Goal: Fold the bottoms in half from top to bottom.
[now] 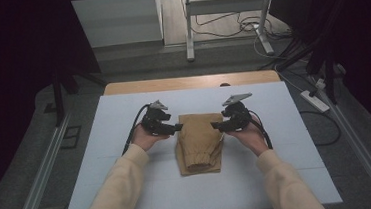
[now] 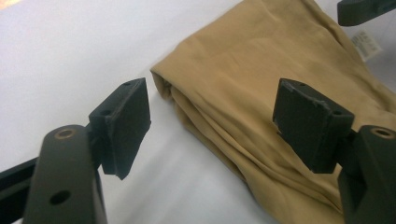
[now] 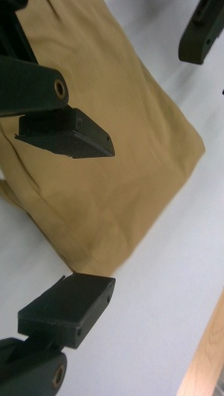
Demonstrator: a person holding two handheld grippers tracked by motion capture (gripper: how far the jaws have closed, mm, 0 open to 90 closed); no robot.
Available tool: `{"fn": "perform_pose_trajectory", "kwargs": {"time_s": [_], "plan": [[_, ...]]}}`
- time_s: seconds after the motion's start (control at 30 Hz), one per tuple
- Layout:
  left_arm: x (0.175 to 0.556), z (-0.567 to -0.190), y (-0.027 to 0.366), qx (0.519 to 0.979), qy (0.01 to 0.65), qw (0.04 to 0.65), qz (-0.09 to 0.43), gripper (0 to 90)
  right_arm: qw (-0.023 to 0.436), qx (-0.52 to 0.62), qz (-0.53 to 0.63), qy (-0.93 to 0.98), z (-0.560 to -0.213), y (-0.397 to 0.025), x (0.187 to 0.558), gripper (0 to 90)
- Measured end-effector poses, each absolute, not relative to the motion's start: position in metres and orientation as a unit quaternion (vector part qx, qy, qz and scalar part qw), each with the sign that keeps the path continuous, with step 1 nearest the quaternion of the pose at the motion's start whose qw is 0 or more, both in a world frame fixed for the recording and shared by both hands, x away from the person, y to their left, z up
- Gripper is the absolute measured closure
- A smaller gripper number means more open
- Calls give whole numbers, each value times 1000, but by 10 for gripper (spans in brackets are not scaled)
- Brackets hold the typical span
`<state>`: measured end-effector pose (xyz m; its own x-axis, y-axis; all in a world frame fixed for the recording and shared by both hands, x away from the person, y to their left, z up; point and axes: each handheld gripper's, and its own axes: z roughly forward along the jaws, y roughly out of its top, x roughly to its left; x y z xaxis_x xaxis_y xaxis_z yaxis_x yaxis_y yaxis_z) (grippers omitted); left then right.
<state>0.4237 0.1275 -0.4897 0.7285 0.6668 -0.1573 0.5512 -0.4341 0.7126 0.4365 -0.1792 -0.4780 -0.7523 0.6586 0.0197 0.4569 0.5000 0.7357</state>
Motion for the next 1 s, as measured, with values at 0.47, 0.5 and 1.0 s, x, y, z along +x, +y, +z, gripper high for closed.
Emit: {"fn": "perform_pose_trajectory", "kwargs": {"time_s": [0.47, 0.5, 1.0], "plan": [[397, -490, 131, 847, 351, 394, 64, 279, 104, 301, 376, 870, -479, -184, 416, 313], [393, -491, 132, 847, 350, 395, 62, 280, 103, 300, 376, 871, -479, -184, 414, 312], [332, -502, 155, 844, 347, 403, 69, 279, 89, 300, 396, 863, -487, -209, 370, 308]]}}
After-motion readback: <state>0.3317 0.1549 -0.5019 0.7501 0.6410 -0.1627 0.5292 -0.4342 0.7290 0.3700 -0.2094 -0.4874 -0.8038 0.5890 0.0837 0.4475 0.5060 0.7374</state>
